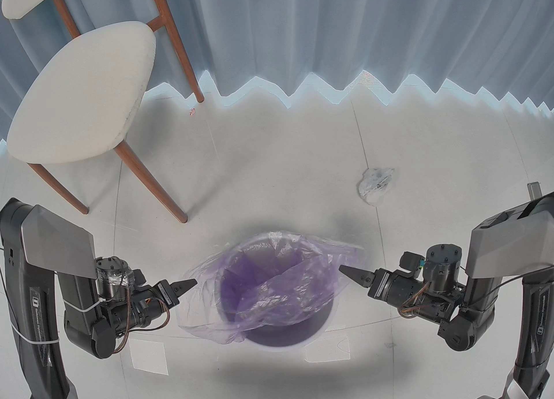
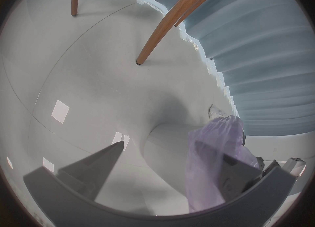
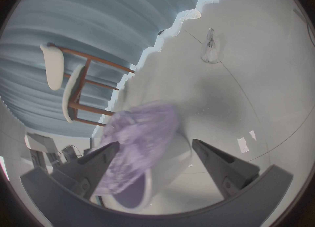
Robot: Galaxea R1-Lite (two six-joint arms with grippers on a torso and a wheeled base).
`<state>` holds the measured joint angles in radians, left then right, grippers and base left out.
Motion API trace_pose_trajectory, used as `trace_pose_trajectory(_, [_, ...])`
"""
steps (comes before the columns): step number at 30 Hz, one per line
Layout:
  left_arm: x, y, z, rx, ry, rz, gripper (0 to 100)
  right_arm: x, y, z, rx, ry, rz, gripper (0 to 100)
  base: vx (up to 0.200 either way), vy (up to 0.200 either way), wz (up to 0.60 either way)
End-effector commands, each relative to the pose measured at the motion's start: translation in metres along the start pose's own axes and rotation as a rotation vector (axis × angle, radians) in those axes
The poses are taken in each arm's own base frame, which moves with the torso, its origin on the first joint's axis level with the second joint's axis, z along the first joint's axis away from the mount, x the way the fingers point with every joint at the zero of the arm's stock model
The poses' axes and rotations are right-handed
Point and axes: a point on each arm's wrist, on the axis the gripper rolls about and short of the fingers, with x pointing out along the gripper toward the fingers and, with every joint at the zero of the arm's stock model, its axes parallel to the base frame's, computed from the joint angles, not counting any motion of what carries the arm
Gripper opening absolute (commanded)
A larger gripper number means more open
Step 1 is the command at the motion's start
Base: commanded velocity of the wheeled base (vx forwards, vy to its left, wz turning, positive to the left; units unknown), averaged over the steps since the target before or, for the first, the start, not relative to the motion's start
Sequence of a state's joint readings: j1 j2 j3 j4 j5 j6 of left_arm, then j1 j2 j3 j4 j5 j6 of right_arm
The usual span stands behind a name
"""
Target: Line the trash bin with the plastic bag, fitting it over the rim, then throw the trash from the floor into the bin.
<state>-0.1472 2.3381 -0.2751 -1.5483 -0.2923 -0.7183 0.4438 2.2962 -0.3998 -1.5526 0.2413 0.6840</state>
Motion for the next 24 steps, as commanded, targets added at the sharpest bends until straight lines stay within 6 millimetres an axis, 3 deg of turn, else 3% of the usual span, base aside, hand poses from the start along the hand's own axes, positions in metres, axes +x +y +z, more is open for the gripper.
trace_pose_trajectory(1, [-0.002,-0.001,0.002,0.002,-0.008,-0.002,100,-0.028,0.033,0.017,0.024,-0.06,0.092,100,0.0,0.0,0.0])
trace_pose_trajectory(10, [-0.009,-0.004,0.011,0.003,-0.046,-0.014,100,-0.062,0.047,0.004,0.05,-0.011,0.101,100,0.0,0.0,0.0])
trace_pose_trajectory(17, [-0.025,-0.012,0.035,0.012,-0.145,-0.052,100,-0.092,0.075,-0.007,0.087,0.033,0.192,100,0.0,0.0,0.0])
trace_pose_trajectory(22, [-0.048,-0.03,0.043,0.122,-0.134,-0.176,100,-0.104,0.081,-0.009,0.075,0.039,0.217,100,0.0,0.0,0.0])
trace_pose_trajectory(24, [-0.058,-0.036,0.04,0.267,-0.114,-0.223,100,-0.107,0.086,-0.005,0.066,0.016,0.239,100,0.0,0.0,0.0])
